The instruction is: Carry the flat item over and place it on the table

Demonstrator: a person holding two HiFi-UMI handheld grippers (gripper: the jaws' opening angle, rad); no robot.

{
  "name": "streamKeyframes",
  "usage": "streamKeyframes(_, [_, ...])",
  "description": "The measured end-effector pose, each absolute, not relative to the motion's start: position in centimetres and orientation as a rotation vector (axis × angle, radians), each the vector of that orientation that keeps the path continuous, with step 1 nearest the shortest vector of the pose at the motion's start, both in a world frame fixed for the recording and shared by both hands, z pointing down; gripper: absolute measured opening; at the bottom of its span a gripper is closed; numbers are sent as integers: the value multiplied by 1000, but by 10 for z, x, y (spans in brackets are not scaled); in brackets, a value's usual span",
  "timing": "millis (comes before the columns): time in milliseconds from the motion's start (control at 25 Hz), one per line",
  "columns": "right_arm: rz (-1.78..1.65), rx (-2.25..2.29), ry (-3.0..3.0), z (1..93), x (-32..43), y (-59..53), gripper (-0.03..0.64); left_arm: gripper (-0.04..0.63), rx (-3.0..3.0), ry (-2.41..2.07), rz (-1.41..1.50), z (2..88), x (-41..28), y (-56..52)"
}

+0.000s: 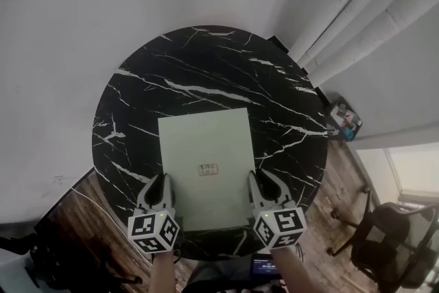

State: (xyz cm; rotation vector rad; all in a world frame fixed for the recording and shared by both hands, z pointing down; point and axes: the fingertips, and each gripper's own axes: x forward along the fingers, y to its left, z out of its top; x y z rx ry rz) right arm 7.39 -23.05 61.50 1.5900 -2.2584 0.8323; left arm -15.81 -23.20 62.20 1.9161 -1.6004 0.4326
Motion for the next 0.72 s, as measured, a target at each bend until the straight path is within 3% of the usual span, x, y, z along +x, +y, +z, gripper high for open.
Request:
streamKeyframes(40, [829,1595,-2260,614,75,-231,58,23,1925,-1619,440,618,-162,-233])
streamKeyframes(200, [809,1582,-2270,609,74,-232,28,15,1949,-1613,440,612,-161,-235])
streamKeyframes(720, [741,1585,-2303,583,62,-229,23,14,2032,-1600,446,589,-158,-234])
